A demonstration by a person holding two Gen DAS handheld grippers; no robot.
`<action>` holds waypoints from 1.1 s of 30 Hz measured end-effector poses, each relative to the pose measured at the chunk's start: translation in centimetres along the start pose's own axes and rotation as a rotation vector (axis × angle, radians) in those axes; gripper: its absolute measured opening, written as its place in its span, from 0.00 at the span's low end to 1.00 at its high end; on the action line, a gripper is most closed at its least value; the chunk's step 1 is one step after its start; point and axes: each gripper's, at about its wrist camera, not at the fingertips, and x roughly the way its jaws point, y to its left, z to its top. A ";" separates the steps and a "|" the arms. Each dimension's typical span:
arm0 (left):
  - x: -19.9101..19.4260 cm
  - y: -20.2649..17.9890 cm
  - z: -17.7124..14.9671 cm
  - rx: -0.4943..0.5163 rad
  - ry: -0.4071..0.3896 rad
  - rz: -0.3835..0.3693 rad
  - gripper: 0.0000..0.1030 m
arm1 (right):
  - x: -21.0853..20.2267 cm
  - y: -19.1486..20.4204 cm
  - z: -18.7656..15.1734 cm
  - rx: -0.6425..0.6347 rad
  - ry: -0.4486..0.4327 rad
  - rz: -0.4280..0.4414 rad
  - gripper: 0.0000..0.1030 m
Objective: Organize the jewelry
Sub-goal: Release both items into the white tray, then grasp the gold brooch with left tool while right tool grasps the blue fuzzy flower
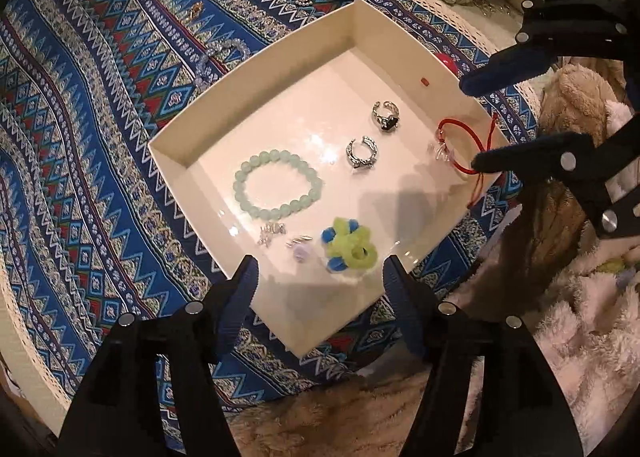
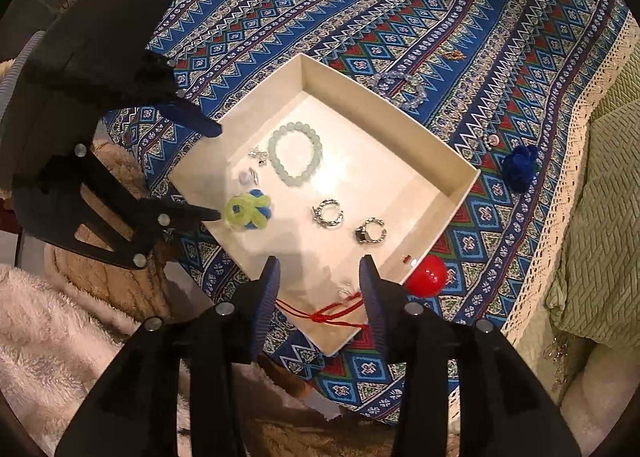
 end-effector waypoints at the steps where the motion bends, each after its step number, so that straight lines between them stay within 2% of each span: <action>1: -0.2 0.1 0.1 -0.003 0.001 0.003 0.63 | -0.1 -0.4 0.0 0.008 -0.004 -0.001 0.41; 3: -0.5 0.2 0.4 0.001 -0.003 0.017 0.64 | -0.6 -1.2 -0.1 0.023 -0.015 -0.005 0.41; 6: -1.3 0.8 1.1 0.008 -0.043 0.029 0.72 | -1.4 -3.9 0.0 0.085 -0.043 -0.021 0.42; 8: -1.8 1.6 1.7 0.002 -0.076 0.021 0.74 | -1.7 -5.4 0.1 0.119 -0.052 -0.029 0.44; 10: -2.1 3.0 3.1 -0.013 -0.106 0.004 0.74 | -1.8 -7.3 0.3 0.160 -0.061 -0.034 0.45; 14: -1.6 5.6 6.5 -0.056 -0.146 0.036 0.74 | -1.5 -10.8 1.2 0.218 -0.078 -0.053 0.47; 16: -0.6 7.1 8.7 -0.088 -0.159 0.054 0.74 | -0.7 -12.8 1.9 0.249 -0.072 -0.072 0.49; 20: 1.3 9.3 12.9 -0.086 -0.176 0.097 0.74 | 2.1 -16.2 3.5 0.283 -0.041 -0.105 0.49; 23: 2.7 11.3 15.7 -0.103 -0.198 0.058 0.74 | 4.4 -18.6 5.0 0.303 -0.024 -0.121 0.49; 26: 4.5 13.3 18.5 -0.125 -0.212 0.060 0.74 | 6.7 -20.6 6.5 0.311 -0.003 -0.142 0.49; 29: 6.6 15.1 20.8 -0.135 -0.197 0.081 0.74 | 8.1 -21.7 7.6 0.300 0.005 -0.131 0.52; 31: 7.9 16.2 22.0 -0.154 -0.176 0.057 0.74 | 8.8 -22.4 8.1 0.308 0.009 -0.116 0.56; 32: 8.3 16.6 22.3 -0.162 -0.170 0.045 0.73 | 9.1 -22.7 8.3 0.311 0.012 -0.108 0.56; 33: 8.7 16.8 22.5 -0.168 -0.163 0.033 0.64 | 9.3 -22.9 8.4 0.305 0.012 -0.103 0.56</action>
